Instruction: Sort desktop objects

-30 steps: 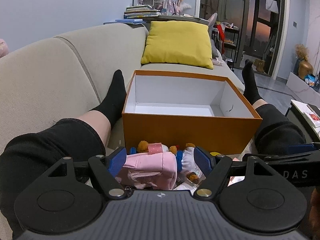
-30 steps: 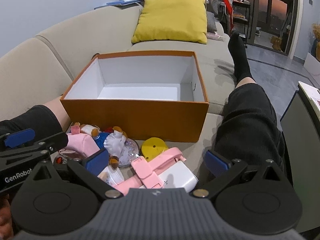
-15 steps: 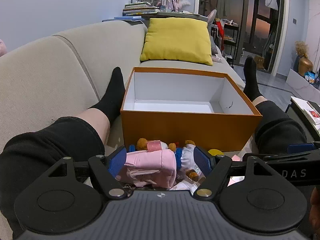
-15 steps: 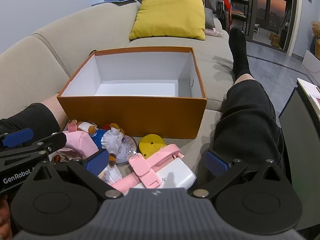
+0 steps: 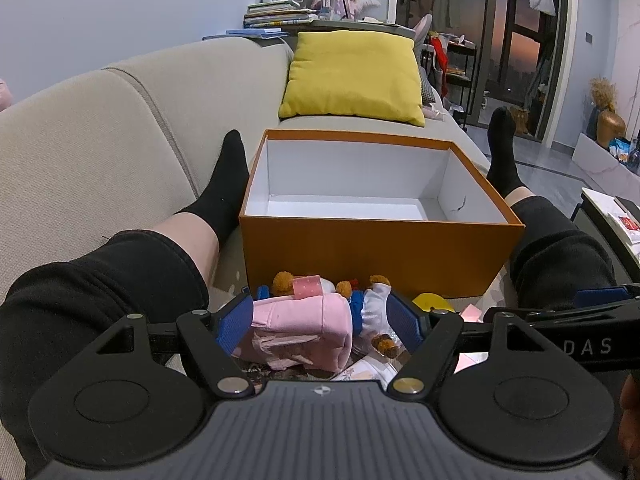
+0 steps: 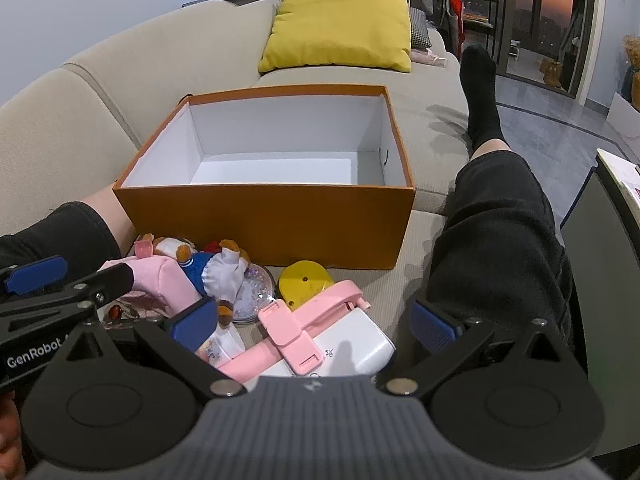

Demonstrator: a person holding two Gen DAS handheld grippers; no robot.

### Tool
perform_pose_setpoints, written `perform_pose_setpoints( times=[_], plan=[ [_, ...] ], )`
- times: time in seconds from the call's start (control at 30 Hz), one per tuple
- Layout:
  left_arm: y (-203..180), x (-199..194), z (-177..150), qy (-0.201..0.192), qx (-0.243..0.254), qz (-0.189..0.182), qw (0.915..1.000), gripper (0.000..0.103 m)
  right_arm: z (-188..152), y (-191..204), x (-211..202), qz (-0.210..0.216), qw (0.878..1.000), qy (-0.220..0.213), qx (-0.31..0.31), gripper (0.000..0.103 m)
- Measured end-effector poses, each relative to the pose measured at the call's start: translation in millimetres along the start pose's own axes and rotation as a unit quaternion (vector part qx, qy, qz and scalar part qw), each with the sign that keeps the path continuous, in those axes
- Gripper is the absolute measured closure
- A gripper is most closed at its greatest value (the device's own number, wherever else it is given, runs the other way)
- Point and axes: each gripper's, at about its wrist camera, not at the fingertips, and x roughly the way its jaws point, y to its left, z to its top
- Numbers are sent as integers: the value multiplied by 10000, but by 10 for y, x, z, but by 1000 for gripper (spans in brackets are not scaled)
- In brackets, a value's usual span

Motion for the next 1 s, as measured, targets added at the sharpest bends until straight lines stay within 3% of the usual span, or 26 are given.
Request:
perform_pose_setpoints(
  times=[0.3, 0.53, 0.63, 0.73, 0.87, 1.0],
  plan=[
    [39, 40, -25, 203, 85, -106, 9997, 16, -11, -19, 102, 160, 9996, 209, 51, 1],
    [10, 128, -23, 423, 453, -161, 9979, 22, 28, -6, 313, 202, 9979, 604, -76, 1],
    [-5, 168, 14, 469, 869, -171, 9950, 22, 66, 46, 418, 294, 9968, 641, -382, 5],
    [-37, 190, 58, 482, 1539, -259, 9866, 22, 106, 114, 506, 354, 9937, 543, -911, 22],
    [-56, 256, 94, 608, 2283, -432, 9707, 22, 182, 145, 630, 814, 9850, 554, -1418, 43],
    [-58, 377, 114, 748, 2904, -610, 9520, 22, 264, 206, 732, 1185, 9738, 534, -1864, 46]
  ],
)
